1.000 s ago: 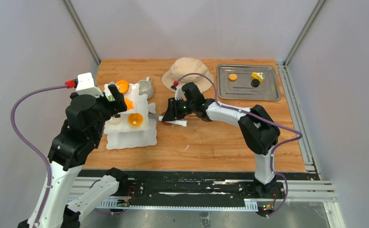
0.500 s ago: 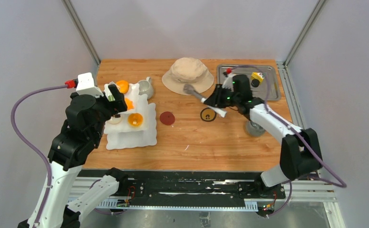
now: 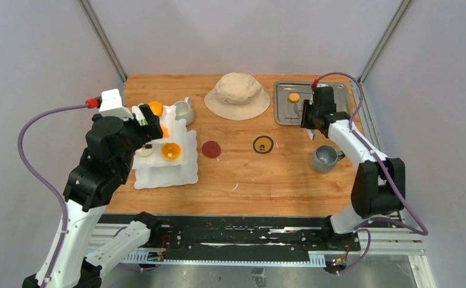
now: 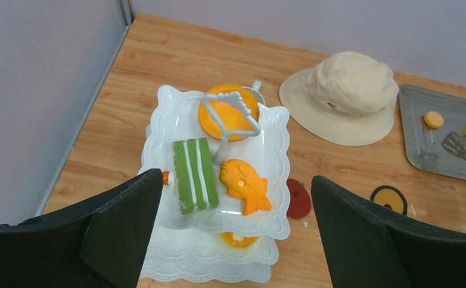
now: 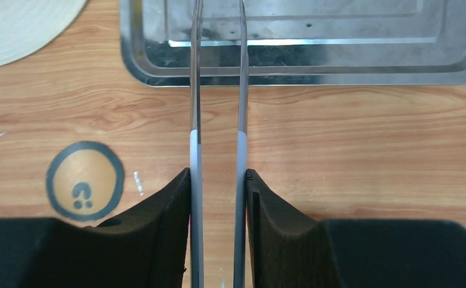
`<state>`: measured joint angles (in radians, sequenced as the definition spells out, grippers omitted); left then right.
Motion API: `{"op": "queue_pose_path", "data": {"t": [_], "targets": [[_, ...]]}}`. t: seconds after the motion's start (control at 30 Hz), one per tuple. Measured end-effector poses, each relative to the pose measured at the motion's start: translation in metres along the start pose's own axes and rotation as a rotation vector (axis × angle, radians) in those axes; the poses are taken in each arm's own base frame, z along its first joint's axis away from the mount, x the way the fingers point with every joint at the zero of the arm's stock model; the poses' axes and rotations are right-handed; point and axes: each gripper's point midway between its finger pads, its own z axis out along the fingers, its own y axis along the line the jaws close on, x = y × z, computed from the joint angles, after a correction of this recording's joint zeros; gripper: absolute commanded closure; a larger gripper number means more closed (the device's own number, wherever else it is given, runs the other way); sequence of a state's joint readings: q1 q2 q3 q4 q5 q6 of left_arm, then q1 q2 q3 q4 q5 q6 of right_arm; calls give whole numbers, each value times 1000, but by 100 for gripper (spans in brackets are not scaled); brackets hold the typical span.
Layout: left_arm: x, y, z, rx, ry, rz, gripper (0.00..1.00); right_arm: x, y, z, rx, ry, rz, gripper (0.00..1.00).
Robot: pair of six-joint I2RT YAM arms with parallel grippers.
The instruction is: Serve the afternoon tea
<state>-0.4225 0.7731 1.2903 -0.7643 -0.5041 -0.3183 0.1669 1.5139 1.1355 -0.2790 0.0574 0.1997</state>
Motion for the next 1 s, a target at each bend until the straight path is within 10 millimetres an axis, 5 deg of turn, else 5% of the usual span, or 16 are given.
{"op": "queue_pose_path", "data": {"t": [0.43,1.0], "targets": [[3,-1,5,-10,13,11,2,-21,-17,57,63,38,-35,60],[6,-1,10,-23,26,25,2,-33,-8,90,22,45,-72,56]]}}
